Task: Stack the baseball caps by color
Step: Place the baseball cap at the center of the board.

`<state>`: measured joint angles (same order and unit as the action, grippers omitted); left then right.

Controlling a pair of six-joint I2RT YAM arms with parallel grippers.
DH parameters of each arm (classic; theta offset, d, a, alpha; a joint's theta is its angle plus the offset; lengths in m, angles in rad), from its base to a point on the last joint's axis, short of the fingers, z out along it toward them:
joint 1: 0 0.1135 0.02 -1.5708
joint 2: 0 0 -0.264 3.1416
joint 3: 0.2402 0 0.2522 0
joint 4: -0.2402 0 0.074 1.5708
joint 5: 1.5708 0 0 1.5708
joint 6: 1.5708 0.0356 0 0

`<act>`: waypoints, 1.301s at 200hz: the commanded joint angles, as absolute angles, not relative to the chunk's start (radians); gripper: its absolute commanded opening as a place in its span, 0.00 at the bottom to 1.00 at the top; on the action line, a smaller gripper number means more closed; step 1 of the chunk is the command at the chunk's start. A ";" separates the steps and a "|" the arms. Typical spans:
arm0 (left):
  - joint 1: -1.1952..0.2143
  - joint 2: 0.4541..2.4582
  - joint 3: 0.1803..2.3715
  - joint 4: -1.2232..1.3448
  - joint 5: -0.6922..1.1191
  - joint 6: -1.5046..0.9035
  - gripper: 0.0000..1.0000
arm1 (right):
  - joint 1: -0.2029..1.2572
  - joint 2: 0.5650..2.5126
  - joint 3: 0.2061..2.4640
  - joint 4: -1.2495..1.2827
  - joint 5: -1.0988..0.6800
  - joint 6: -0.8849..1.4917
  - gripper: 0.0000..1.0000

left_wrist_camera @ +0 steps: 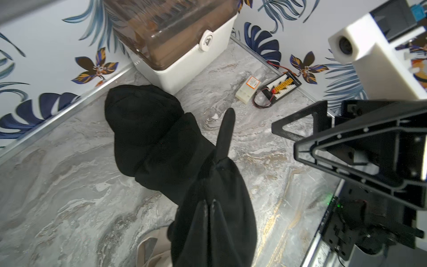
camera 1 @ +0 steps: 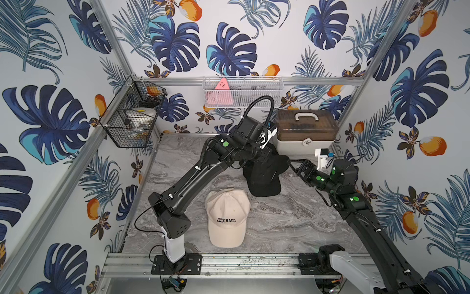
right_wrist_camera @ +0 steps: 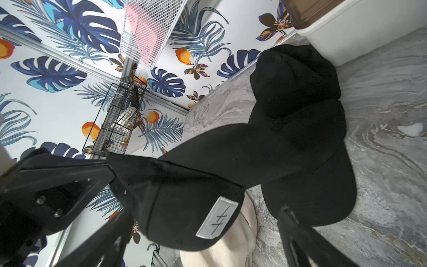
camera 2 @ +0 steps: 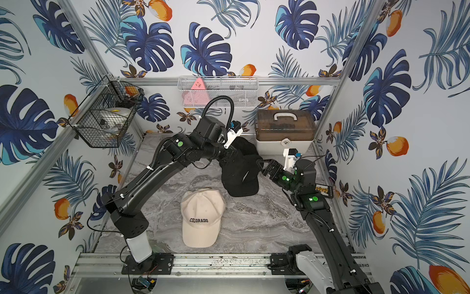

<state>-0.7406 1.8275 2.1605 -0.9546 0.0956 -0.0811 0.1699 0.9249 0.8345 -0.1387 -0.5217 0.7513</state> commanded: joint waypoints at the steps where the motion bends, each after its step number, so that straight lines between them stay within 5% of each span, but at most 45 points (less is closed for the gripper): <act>1: -0.752 1.826 2.164 -0.978 0.160 -0.124 0.00 | 0.212 0.931 0.853 -0.094 -0.628 0.723 0.99; 49: -0.752 1.835 2.123 -0.938 0.177 -0.285 0.00 | 0.620 0.971 0.908 -0.328 -0.196 0.678 0.99; 81: -0.752 1.828 2.069 -0.889 0.156 -0.376 0.00 | 0.640 0.986 0.857 -0.306 -0.058 0.748 0.99; 125: -0.752 1.849 2.059 -0.876 0.134 -0.432 0.00 | 0.653 1.039 0.857 -0.242 -0.133 0.745 0.90; 138: -0.753 1.857 2.063 -0.871 0.148 -0.434 0.00 | 0.655 1.051 0.857 -0.246 -0.130 0.742 0.82; 173: -0.752 1.862 2.062 -0.844 0.194 -0.398 0.00 | 0.655 1.030 0.841 -0.246 -0.090 0.760 0.24; 190: -0.752 1.868 2.067 -0.822 0.235 -0.353 0.00 | 0.655 1.017 0.845 -0.270 -0.064 0.793 0.06; 240: -0.752 1.853 2.047 -0.705 0.321 -0.305 0.01 | 0.652 0.922 0.787 -0.231 -0.002 1.035 0.00; 260: -0.752 1.850 2.065 -0.705 0.296 -0.297 0.25 | 0.653 0.920 0.822 -0.351 0.065 1.174 0.00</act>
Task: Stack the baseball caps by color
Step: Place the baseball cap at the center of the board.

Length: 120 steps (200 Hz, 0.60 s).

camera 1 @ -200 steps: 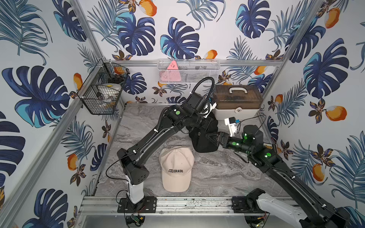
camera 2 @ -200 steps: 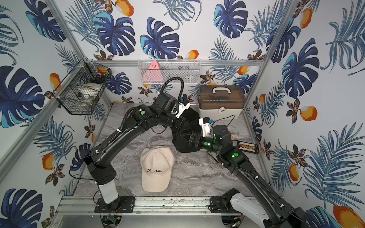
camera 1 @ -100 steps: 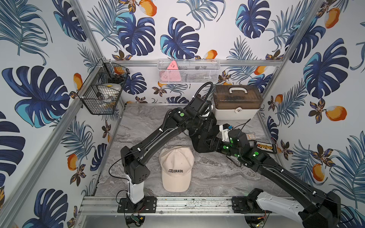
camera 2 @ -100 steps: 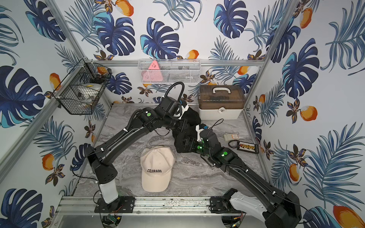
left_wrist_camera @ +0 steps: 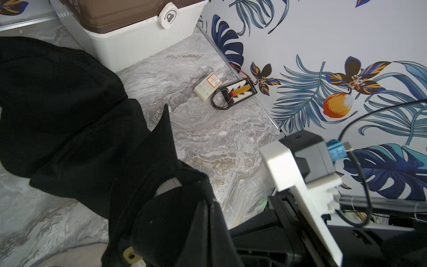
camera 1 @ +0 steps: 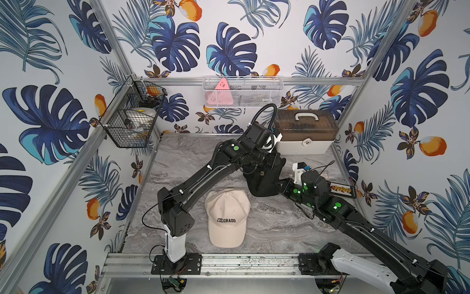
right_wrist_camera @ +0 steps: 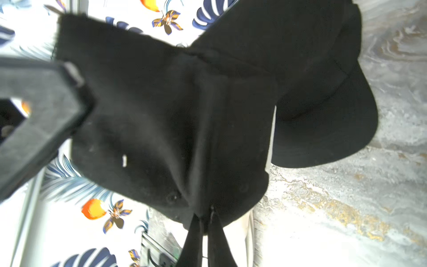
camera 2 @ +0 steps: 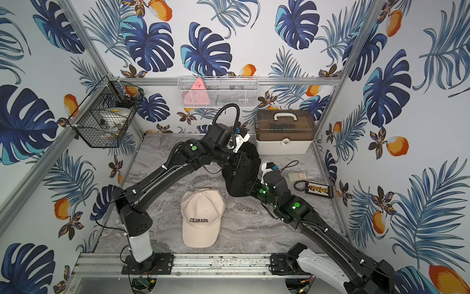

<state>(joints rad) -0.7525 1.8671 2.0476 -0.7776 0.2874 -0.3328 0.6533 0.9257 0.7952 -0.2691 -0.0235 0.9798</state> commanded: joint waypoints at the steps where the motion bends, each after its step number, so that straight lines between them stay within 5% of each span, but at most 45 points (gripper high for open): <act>1: -0.752 1.848 2.065 -0.705 0.294 -0.296 0.28 | 0.652 0.920 0.825 -0.360 0.068 1.185 0.00; 21: -0.752 1.810 2.039 -0.679 0.238 -0.278 0.62 | 0.653 0.935 0.904 -0.578 0.131 1.379 0.00; 58: -0.752 1.671 1.852 -0.520 0.114 -0.278 0.98 | 0.652 0.880 0.926 -0.692 0.136 1.605 0.00; 120: -0.753 1.610 1.728 -0.434 0.096 -0.308 0.99 | 0.649 0.834 0.894 -0.870 0.268 1.908 0.00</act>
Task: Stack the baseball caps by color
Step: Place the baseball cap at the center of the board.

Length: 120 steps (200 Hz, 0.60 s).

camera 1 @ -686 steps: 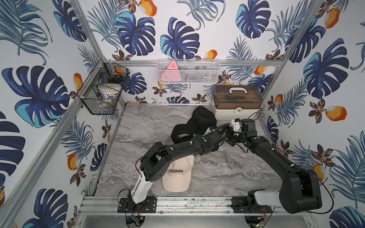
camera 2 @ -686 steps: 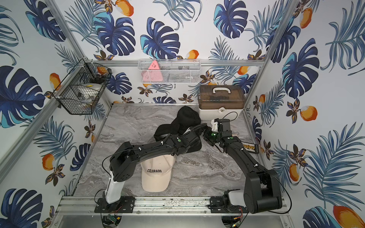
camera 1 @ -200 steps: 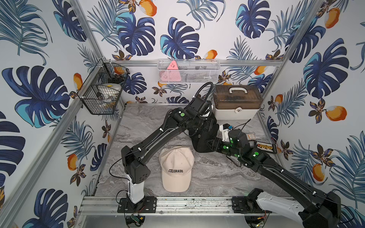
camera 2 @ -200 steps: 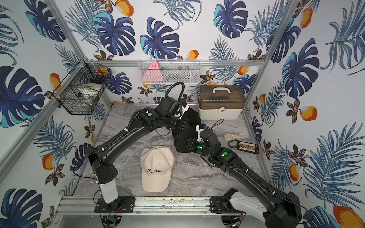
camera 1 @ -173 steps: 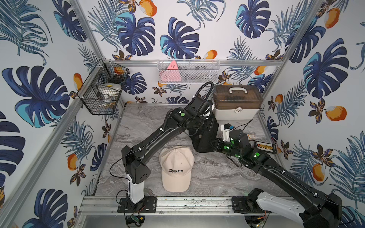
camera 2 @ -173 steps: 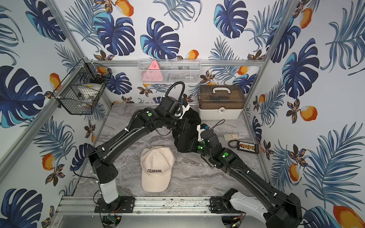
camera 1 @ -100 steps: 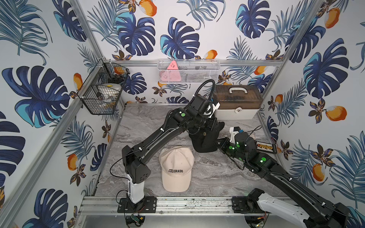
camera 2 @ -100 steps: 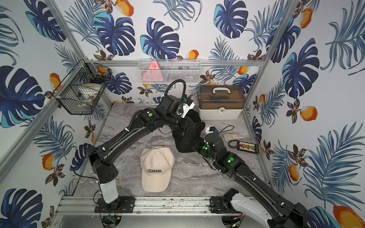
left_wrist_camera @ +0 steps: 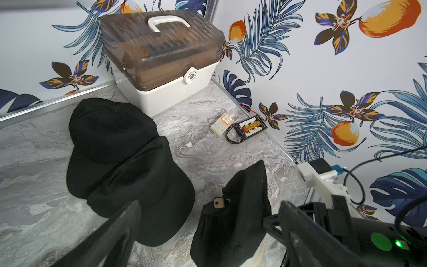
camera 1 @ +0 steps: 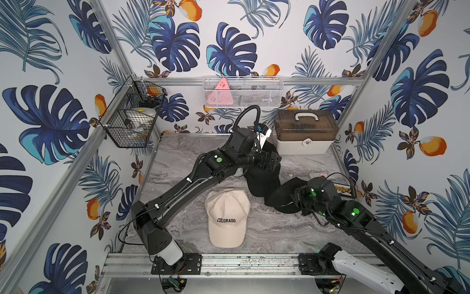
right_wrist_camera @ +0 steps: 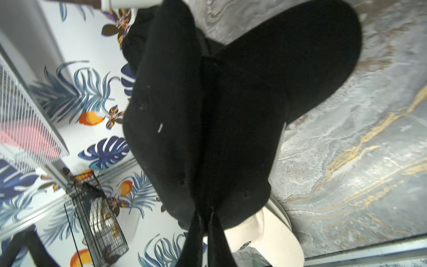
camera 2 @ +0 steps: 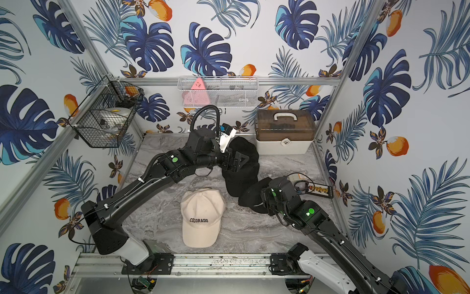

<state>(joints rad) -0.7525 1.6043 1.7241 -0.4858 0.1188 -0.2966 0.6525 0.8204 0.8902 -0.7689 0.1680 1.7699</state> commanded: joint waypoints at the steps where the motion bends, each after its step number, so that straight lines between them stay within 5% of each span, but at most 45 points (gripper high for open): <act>1: -0.752 1.610 1.730 -0.434 0.095 -0.307 0.99 | 0.650 0.836 0.893 -0.869 0.271 1.907 0.00; 120: -0.752 1.615 1.605 -0.430 0.078 -0.296 0.99 | 0.155 1.149 0.773 -0.511 -0.084 1.682 0.00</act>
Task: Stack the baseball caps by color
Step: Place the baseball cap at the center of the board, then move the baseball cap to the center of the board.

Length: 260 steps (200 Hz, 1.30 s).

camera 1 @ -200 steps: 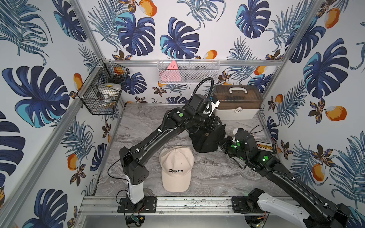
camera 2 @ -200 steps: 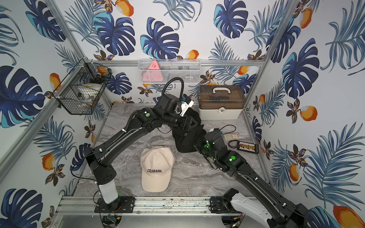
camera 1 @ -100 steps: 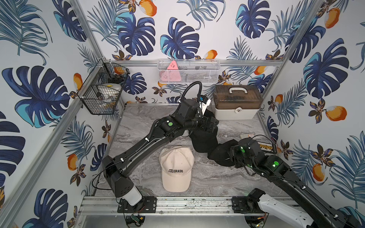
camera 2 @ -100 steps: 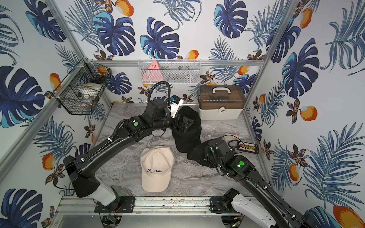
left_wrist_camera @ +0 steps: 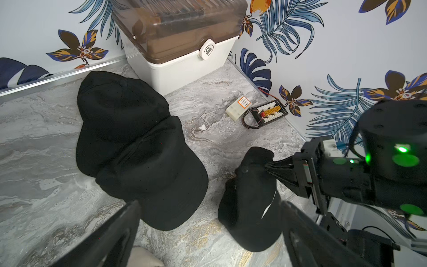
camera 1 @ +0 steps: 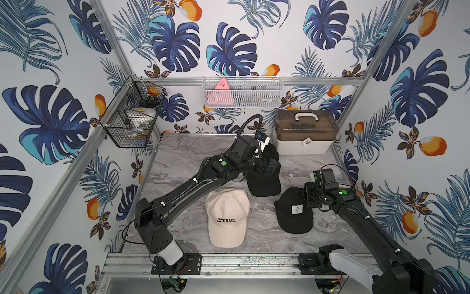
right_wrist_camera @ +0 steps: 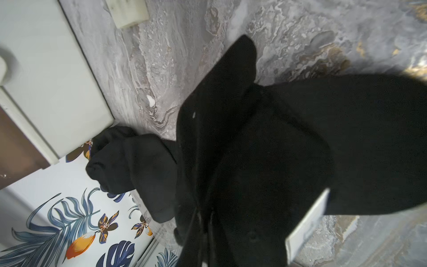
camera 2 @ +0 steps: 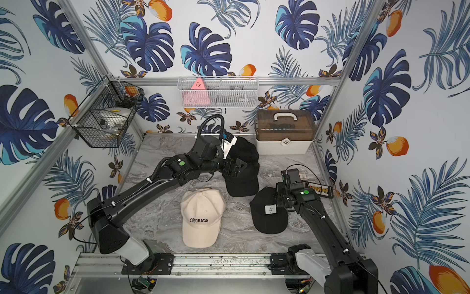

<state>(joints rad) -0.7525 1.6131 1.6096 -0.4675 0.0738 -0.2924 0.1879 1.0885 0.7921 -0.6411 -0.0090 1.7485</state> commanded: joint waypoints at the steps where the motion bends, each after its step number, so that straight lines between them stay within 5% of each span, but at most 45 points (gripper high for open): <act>1: -0.752 1.616 1.606 -0.429 0.078 -0.296 0.99 | 0.153 1.151 0.772 -0.508 -0.086 1.681 0.00; 35: -0.756 1.631 1.584 -0.423 0.103 -0.283 0.99 | 0.140 1.228 0.779 -0.482 -0.132 1.582 0.01; 61: -0.780 1.653 1.554 -0.416 0.118 -0.258 0.99 | 0.137 1.207 0.823 -0.549 -0.051 1.448 0.66; 104: -0.872 1.716 1.514 -0.400 0.061 -0.324 0.99 | 0.116 1.194 0.934 -0.653 0.098 1.038 0.92; 122: -0.929 1.762 1.515 -0.425 -0.043 -0.384 0.99 | 0.071 1.216 0.926 -0.621 0.097 0.843 0.94; 155: -1.002 1.839 1.484 -0.430 -0.100 -0.506 0.99 | -0.137 1.295 0.851 -0.576 -0.169 0.697 0.93; 260: -1.046 1.911 1.409 -0.346 -0.012 -0.575 0.95 | -0.225 1.301 0.573 -0.502 -0.405 0.799 0.90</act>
<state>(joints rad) -1.0458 1.9076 1.3987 -0.3676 -0.0135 -0.5625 -0.2245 1.3376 0.6258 -0.4885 -0.3588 0.7235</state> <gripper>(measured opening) 0.956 0.904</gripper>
